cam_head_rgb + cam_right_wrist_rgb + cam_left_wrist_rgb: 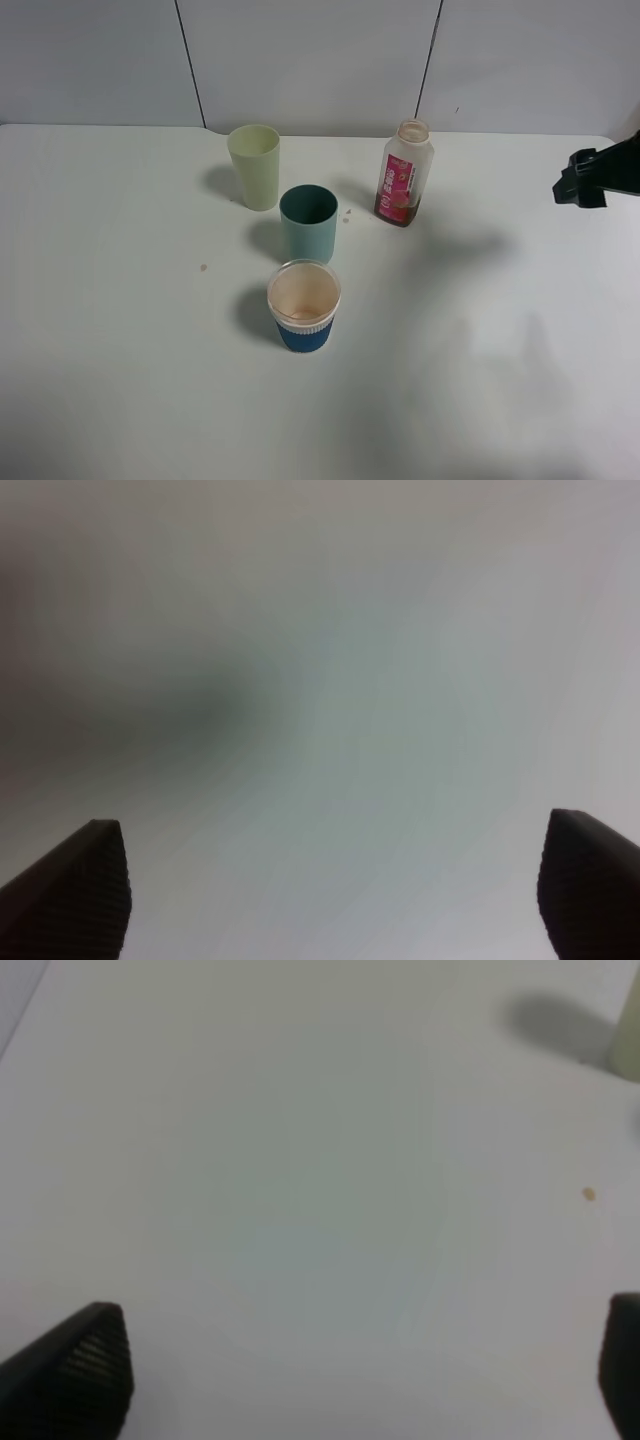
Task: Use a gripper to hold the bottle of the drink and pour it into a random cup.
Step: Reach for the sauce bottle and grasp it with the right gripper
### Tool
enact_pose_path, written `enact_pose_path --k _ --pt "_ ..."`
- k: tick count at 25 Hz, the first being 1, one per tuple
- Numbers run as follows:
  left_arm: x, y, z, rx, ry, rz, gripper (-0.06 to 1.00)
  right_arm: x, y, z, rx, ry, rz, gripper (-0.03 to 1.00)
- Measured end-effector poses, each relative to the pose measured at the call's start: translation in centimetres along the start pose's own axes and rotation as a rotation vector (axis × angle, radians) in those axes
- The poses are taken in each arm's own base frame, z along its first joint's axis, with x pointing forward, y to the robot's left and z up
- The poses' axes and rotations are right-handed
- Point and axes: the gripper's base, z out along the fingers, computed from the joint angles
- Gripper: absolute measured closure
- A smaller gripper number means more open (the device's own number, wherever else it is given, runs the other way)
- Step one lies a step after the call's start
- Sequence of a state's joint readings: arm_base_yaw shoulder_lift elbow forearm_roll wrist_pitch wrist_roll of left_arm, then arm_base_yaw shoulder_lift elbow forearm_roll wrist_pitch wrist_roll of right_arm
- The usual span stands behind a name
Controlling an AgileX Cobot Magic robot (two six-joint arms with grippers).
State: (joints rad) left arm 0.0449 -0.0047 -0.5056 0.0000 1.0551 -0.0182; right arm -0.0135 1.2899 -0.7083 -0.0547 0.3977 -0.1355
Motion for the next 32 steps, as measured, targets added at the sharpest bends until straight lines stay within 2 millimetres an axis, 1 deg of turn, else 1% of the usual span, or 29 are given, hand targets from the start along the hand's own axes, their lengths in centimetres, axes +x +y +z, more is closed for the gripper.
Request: enact_pose_path --k 7,15,23,27,32 --pt "0.0 0.0 0.0 0.0 0.0 0.0 0.01 -0.2 1.1 2.5 -0.02 0.0 -0.071 0.16" --pt "0.0 0.0 0.0 0.0 0.0 0.0 0.01 -0.2 2.5 5.5 -0.056 -0.001 -0.107 0.16" --pt "0.0 0.0 0.0 0.0 0.0 0.0 0.01 0.6 3.2 8.8 -0.075 0.021 -0.119 0.16" --pt "0.0 0.0 0.0 0.0 0.0 0.0 0.01 0.5 3.9 9.5 -0.087 -0.008 -0.152 0.16" --pt "0.0 0.0 0.0 0.0 0.0 0.0 0.01 -0.1 3.9 9.5 -0.084 -0.076 -0.196 0.16"
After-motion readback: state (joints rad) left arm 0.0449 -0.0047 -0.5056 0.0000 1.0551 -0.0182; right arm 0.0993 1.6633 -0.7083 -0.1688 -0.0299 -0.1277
